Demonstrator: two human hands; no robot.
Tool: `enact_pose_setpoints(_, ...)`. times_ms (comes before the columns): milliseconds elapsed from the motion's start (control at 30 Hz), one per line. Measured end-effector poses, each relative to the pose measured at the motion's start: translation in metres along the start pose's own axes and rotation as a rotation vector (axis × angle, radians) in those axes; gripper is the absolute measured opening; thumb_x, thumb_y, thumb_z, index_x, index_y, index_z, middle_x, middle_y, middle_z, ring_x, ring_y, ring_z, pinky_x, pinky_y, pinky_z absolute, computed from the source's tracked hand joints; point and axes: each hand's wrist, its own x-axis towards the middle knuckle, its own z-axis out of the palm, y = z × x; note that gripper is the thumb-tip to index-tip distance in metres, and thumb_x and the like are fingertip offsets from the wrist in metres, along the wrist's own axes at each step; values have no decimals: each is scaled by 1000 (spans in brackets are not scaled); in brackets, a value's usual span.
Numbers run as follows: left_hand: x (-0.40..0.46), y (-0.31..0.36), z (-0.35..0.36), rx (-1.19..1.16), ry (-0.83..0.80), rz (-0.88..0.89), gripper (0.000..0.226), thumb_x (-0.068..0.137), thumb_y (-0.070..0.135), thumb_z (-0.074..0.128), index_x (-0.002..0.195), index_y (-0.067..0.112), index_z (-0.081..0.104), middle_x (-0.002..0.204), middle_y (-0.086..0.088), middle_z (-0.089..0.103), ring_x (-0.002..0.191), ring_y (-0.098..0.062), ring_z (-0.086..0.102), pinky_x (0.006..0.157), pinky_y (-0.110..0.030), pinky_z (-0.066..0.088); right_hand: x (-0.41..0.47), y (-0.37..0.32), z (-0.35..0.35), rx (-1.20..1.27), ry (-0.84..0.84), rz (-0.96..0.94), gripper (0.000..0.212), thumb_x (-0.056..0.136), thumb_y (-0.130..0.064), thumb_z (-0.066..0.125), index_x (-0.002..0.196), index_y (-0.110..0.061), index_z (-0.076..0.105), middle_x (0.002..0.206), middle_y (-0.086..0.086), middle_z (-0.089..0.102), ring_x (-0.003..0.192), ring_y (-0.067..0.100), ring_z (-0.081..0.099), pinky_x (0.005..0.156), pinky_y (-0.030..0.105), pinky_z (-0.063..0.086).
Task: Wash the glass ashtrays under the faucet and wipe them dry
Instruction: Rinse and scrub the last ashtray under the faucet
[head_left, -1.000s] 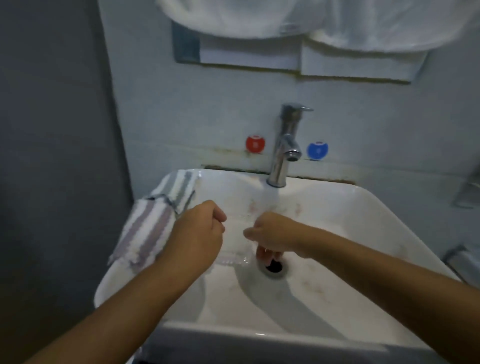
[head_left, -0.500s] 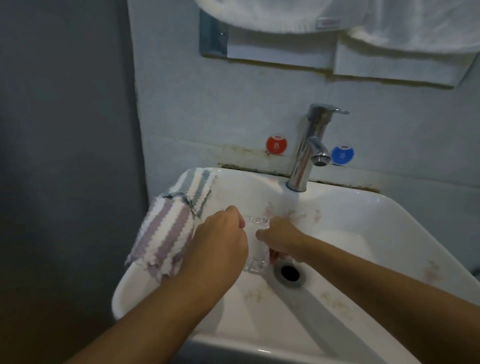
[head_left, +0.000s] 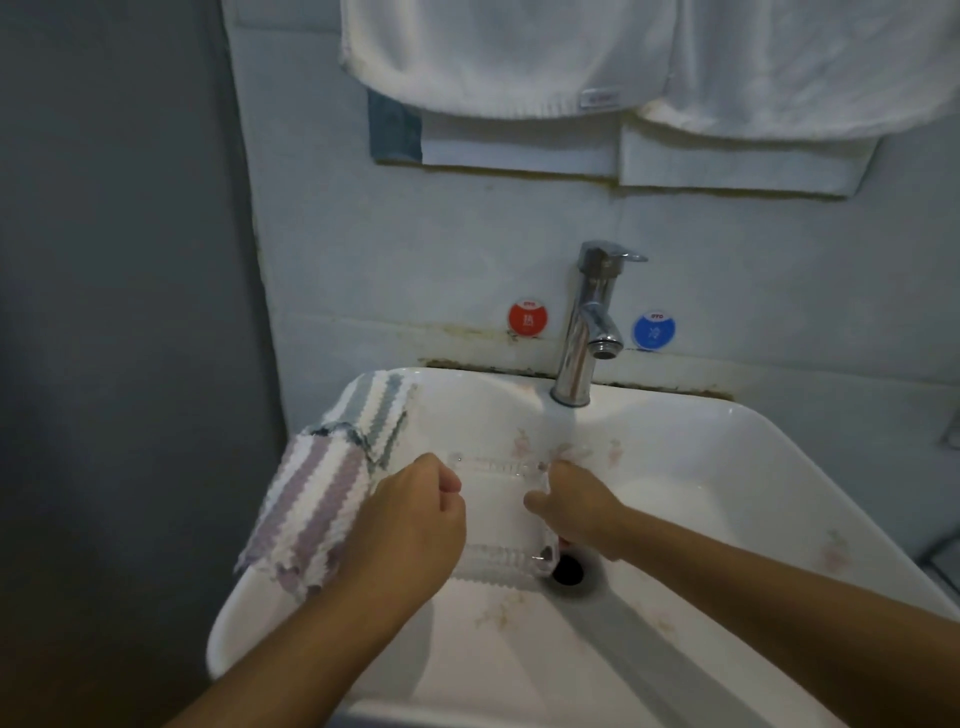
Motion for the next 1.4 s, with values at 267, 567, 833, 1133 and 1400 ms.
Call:
enact_pose_setpoints(267,29,37,23,-316,-331,-398,43,105,36,32,137,10,45,133,-11,54,120,-29,55,103,-36,45,-28,25,-51,97,0,60,20,100,-24,57,86,-13,47,78,4,53,57,13,52,51,21,45)
enact_pose_setpoints(567,33,68,75,-585,-267,-495,57,108,42,21,141,3,46,138,-17,54,124,-34,53,102,-38,44,-49,60,-80,131,85,61,29,99,-23,59,74,-9,50,56,1,51,33,4,47,40,15,38)
enact_pose_setpoints(833,34,70,75,-568,-122,-433,48,109,35,22,127,0,50,107,-11,55,94,-25,53,85,-33,42,-55,50,-76,291,70,141,41,104,-54,31,102,-18,51,93,-1,58,68,9,59,49,15,46)
enact_pose_setpoints(1133,37,68,73,-608,-181,-419,42,109,39,23,118,9,51,93,-7,60,78,-18,59,54,-26,42,-54,41,-51,1155,80,432,40,105,-48,39,102,-14,61,102,14,69,91,39,69,79,54,60)
enact_pose_setpoints(1400,49,67,65,-554,-201,-341,35,107,42,30,118,15,49,107,-2,59,104,-23,55,93,-35,44,-51,44,-53,1233,149,451,34,105,-47,41,106,-15,54,97,3,60,99,33,64,93,54,55)
